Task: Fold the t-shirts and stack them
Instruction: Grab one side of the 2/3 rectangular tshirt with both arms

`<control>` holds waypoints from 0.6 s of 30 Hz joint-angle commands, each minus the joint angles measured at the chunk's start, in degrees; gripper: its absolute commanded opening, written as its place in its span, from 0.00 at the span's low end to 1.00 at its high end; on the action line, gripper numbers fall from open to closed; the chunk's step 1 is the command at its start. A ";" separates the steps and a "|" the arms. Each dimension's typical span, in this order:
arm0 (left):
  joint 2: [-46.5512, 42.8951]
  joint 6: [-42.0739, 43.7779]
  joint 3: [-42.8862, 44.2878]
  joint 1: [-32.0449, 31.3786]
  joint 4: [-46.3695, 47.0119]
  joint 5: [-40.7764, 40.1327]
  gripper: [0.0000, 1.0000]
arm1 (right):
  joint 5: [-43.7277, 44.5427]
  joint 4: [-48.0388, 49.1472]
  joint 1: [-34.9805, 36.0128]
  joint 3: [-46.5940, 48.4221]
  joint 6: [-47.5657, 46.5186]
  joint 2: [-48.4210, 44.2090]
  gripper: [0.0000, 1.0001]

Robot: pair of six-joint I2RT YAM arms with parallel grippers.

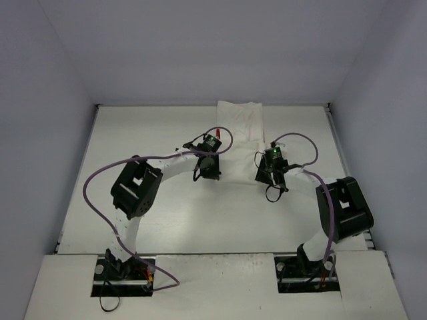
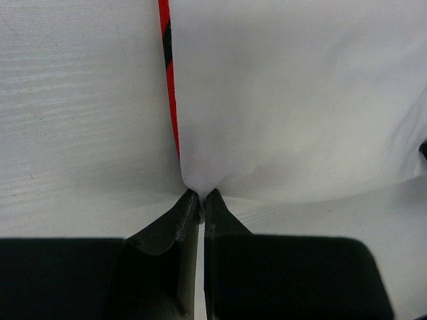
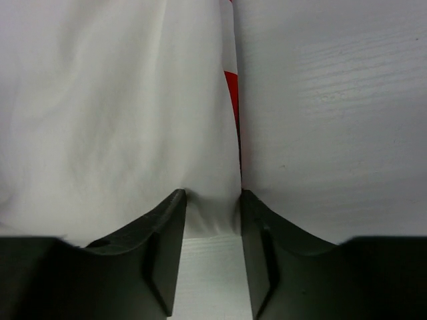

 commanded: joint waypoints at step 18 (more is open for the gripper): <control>-18.16 5.68 -19.48 -0.73 -0.25 1.37 0.00 | -4.84 -20.46 5.49 -8.20 2.48 -11.09 0.00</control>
